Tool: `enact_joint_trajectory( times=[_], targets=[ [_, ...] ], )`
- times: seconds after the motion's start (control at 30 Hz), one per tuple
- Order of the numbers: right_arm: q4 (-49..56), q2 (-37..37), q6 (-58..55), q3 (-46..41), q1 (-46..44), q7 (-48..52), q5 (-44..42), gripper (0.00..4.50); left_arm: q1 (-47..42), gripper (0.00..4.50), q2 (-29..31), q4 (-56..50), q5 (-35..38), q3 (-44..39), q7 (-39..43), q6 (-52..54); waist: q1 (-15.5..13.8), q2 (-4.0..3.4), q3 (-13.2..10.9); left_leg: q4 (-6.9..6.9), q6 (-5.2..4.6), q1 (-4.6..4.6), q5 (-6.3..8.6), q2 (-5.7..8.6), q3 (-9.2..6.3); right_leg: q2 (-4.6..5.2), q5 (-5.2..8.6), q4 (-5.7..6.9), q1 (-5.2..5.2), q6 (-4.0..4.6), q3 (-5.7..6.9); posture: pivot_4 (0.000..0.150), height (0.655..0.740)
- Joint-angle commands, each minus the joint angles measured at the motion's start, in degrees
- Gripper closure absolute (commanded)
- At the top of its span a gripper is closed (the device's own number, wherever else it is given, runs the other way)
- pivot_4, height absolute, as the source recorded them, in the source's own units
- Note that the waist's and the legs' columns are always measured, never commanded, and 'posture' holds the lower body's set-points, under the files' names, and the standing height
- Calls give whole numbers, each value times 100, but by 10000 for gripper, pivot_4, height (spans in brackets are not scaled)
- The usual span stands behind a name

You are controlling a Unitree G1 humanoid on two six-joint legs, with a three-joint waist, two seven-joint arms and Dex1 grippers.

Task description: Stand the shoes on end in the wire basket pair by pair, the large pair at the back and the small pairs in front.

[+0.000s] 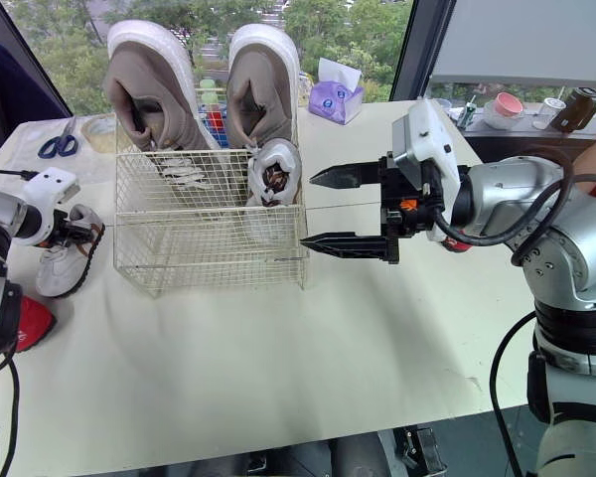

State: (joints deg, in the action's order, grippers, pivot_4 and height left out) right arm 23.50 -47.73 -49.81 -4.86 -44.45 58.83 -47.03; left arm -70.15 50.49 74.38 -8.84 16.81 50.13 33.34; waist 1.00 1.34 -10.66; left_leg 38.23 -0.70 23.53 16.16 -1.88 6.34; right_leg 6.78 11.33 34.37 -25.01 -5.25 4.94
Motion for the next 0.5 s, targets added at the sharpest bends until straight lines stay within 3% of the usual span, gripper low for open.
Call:
enact_joint_trajectory(
  times=[0.03,0.2,0.27,0.33,0.43,0.5],
  targets=[
    [137,-12,56,-160,27,-81,-119,0,105,42876,-4,325,-171,-161,81,200,-4,1,1,0,-1,0,1,0,0,1,0,0,0,0,0,1500,7400],
    [160,-129,23,-163,105,-11,-212,0,-656,43792,233,149,350,-1097,-430,435,-16,11,-4,2,-2,2,1,1,-2,0,0,4,-1,0,1,1500,7400],
    [185,-165,10,-168,151,10,-261,0,-922,43792,277,54,555,-1451,-526,575,-34,49,-6,5,-1,9,0,1,-5,-1,0,9,-5,0,4,1500,7400],
    [115,-159,2,-166,109,53,-332,0,-1265,43792,437,-497,883,-1915,-716,1028,-42,58,-2,19,2,34,-1,0,-11,-2,0,10,-12,0,17,1500,7400],
    [-161,-42,39,-87,-142,170,-395,0,-220,43792,664,-3811,1378,-2855,-941,2482,-1,61,-6,78,-6,89,4,-6,-32,0,0,41,-35,-1,27,1500,7400],
    [-360,5,50,-35,-265,281,-409,0,787,43792,288,-6271,1269,-3959,-1742,3086,33,55,-4,91,4,83,0,-5,-31,16,2,58,-38,-5,10,1500,7400]
  ],
)
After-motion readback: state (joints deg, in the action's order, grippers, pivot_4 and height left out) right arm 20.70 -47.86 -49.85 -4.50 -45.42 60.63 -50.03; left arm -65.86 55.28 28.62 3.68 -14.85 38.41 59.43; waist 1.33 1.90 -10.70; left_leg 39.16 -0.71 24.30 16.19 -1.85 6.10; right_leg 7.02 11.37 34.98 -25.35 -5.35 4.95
